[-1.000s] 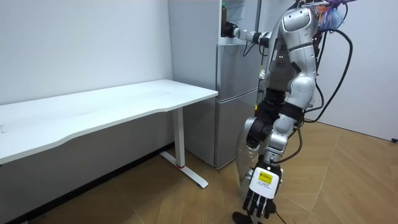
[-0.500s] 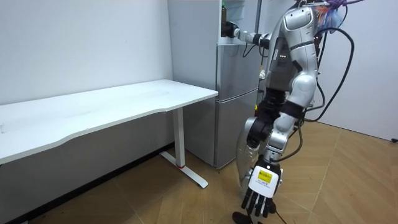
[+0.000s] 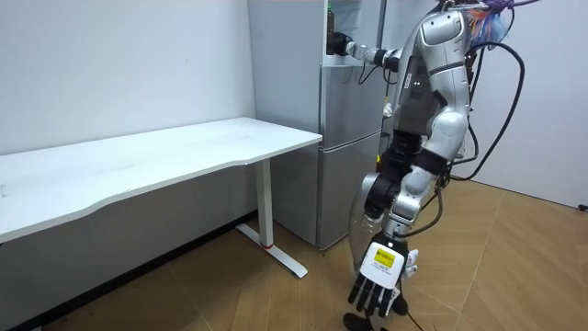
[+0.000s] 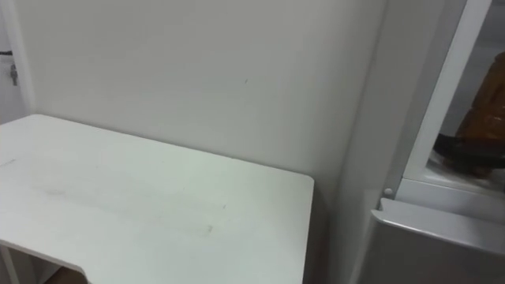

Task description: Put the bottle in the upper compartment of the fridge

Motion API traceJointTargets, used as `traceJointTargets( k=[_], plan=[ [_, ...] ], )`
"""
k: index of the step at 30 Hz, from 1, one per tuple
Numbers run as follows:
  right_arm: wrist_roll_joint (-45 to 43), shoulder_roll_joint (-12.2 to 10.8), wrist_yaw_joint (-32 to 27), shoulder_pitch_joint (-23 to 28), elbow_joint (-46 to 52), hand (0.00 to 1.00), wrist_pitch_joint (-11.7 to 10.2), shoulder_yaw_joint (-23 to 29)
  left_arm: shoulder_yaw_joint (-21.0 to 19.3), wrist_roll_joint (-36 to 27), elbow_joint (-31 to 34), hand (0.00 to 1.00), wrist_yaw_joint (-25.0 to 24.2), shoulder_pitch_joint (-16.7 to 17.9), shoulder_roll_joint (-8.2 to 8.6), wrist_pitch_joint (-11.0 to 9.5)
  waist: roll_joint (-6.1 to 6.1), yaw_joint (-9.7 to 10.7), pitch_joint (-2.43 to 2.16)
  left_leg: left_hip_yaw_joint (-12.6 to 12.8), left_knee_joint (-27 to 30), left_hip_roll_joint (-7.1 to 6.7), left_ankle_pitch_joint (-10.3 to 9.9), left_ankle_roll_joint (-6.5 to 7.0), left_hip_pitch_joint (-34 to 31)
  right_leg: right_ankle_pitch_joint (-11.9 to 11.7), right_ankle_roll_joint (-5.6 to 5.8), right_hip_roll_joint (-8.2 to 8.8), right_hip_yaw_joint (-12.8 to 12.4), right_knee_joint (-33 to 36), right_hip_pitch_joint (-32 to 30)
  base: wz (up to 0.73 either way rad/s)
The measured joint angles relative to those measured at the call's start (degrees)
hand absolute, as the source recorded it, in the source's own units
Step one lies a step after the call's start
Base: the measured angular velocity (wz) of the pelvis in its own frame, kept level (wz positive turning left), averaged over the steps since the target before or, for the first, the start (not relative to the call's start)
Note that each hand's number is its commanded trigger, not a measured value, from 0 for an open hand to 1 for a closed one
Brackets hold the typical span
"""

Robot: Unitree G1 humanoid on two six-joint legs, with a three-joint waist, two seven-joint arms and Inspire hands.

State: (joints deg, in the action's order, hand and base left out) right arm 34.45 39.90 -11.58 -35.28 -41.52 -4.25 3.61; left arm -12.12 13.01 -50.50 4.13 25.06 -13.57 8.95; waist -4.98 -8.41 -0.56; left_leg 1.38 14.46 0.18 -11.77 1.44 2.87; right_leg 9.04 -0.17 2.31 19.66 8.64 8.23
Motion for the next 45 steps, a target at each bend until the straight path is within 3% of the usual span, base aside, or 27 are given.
traceJointTargets(
  k=[8,22,23,25,27,32,35,37,39,45],
  plan=[
    [1.1,0.0,0.3,0.7,2.2,0.00,0.0,0.0,0.0,0.0,0.0,0.00,0.2,0.1,0.00,-0.3,0.00,0.3,0.00,0.2,-0.8,-0.06,0.0,-0.05,0.5,0.0,0.01,-0.16,-1.1,-0.2,0.1,0.00],
    [1.5,0.0,-2.2,6.3,11.5,0.00,-0.2,0.2,0.9,0.2,-0.1,0.00,0.2,0.0,0.01,-0.8,-0.12,1.0,0.13,0.9,-1.5,0.07,-0.1,-0.17,1.2,0.0,0.00,-0.49,-2.2,-0.5,0.9,0.00],
    [1.5,0.0,-2.2,6.3,11.8,0.00,-0.1,0.2,0.9,0.2,-0.1,0.00,0.2,-0.1,0.01,-0.8,-0.10,1.0,0.18,1.0,-1.7,0.08,-0.1,-0.17,1.4,0.0,0.00,-0.49,-2.3,-0.4,0.9,-0.06],
    [1.3,0.0,-2.9,6.9,13.6,0.00,0.0,0.2,1.0,0.2,-0.2,0.00,0.3,-0.7,-0.01,-1.6,-0.06,1.1,0.91,1.0,-1.7,0.09,-0.1,-0.18,1.6,0.0,0.03,-0.43,-2.4,0.0,0.9,-0.02],
    [1.7,-0.1,-3.7,7.7,15.9,0.00,0.0,0.0,1.2,0.0,-0.3,0.00,0.5,-0.8,0.00,-2.6,-0.11,1.3,1.29,1.3,-1.7,0.05,-0.1,-0.17,1.5,0.1,0.03,-0.38,-2.8,-0.1,0.7,-0.06],
    [1.8,-0.6,-6.0,9.8,20.4,0.00,0.0,-0.1,1.7,-0.3,-1.4,0.00,1.5,-1.5,0.03,-3.2,-0.35,2.0,1.00,2.7,-1.9,0.10,-0.1,-0.02,1.5,0.4,0.04,-0.38,-4.1,0.0,0.2,-0.08],
    [1.7,-0.6,-7.1,11.4,24.9,0.00,0.1,0.0,1.6,-0.2,-2.6,0.00,1.4,-2.1,0.04,-3.5,-0.22,2.4,0.59,2.8,-2.0,0.13,-0.1,-0.01,1.4,0.4,0.04,-0.32,-3.9,0.0,-0.3,-0.04],
    [1.5,-0.6,-7.3,13.3,28.7,0.00,0.1,0.0,1.5,0.0,-2.7,0.00,1.4,-2.0,0.38,-3.5,0.44,2.6,0.04,3.1,-2.7,0.20,-0.1,-0.01,1.8,0.4,0.04,-0.33,-4.0,0.2,-0.4,-0.07],
    [1.5,-0.6,-7.3,14.1,30.5,0.00,0.1,0.0,1.5,0.1,-2.7,0.00,1.3,-2.1,0.65,-3.5,0.98,2.9,-0.23,3.2,-2.8,0.21,-0.1,-0.01,2.0,0.4,0.05,-0.32,-4.0,0.2,-0.3,-0.03],
    [1.5,-1.3,-7.8,16.4,35.6,0.00,0.4,0.5,1.1,0.0,-2.8,0.00,1.2,-2.2,0.92,-3.7,1.16,4.2,0.28,3.7,-3.2,0.41,-0.1,-0.04,2.9,0.5,0.10,-0.32,-3.9,0.2,0.2,-0.03]
  ],
)
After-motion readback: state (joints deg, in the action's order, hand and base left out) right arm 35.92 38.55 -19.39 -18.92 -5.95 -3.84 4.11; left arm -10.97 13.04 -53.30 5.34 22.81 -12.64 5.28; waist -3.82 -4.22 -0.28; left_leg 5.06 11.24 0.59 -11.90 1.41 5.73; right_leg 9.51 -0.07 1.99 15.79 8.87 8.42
